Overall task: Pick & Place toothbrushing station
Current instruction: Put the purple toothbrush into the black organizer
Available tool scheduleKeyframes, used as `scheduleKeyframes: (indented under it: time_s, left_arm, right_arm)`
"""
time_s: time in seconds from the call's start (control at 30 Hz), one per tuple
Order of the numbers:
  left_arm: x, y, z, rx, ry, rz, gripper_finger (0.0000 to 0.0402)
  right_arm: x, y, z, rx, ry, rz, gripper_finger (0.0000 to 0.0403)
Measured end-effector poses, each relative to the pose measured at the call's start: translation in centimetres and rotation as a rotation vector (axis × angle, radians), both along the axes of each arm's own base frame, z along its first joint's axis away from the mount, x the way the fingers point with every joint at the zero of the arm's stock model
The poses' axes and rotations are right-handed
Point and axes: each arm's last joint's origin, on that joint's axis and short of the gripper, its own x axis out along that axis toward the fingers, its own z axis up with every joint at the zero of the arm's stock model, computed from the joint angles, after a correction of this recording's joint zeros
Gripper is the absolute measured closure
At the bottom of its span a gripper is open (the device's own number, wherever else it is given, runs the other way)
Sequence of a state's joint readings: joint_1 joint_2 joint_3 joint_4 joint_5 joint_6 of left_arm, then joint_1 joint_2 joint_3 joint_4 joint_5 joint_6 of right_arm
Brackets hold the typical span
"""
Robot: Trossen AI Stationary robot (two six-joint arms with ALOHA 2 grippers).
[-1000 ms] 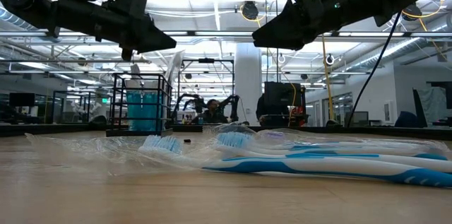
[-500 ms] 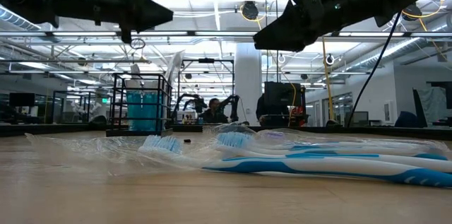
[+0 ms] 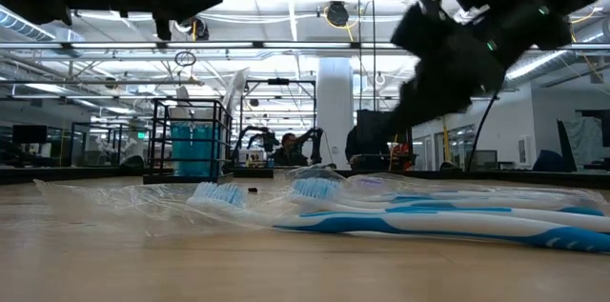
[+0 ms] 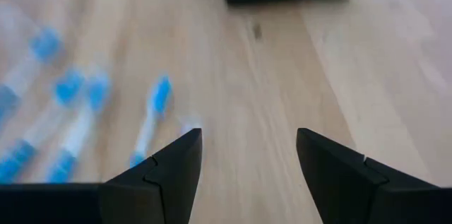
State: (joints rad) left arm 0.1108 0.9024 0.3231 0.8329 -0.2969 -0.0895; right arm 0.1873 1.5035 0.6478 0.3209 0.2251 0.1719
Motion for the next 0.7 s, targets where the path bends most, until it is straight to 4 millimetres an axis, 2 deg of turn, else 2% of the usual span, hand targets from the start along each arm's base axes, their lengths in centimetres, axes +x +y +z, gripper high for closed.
scheduleKeyframes:
  time_s: [0.17,0.33,0.4,0.6,0.7]
  left_arm:
    - [-0.1,0.2,0.0,0.041,0.016,0.064,0.0318]
    - [-1.2,-0.2,1.2,0.120,-0.010,0.081,0.0251]
    - [-1.8,-0.4,1.3,0.165,0.036,0.085,0.0224]
    - [-2.8,-0.7,1.0,0.084,0.089,0.100,0.0177]
    - [-2.8,-0.8,0.8,0.063,0.104,0.088,0.0169]
  right_arm:
    - [0.4,1.4,-1.8,-0.018,0.072,-0.022,0.0179]
    - [0.8,2.5,-1.7,-0.012,0.120,-0.004,0.0179]
    - [1.0,3.0,-1.4,-0.012,0.115,0.009,0.0179]
    - [0.9,3.3,-1.5,0.000,0.125,0.006,0.0179]
    - [1.2,3.3,-2.5,-0.024,0.146,0.015,0.0179]
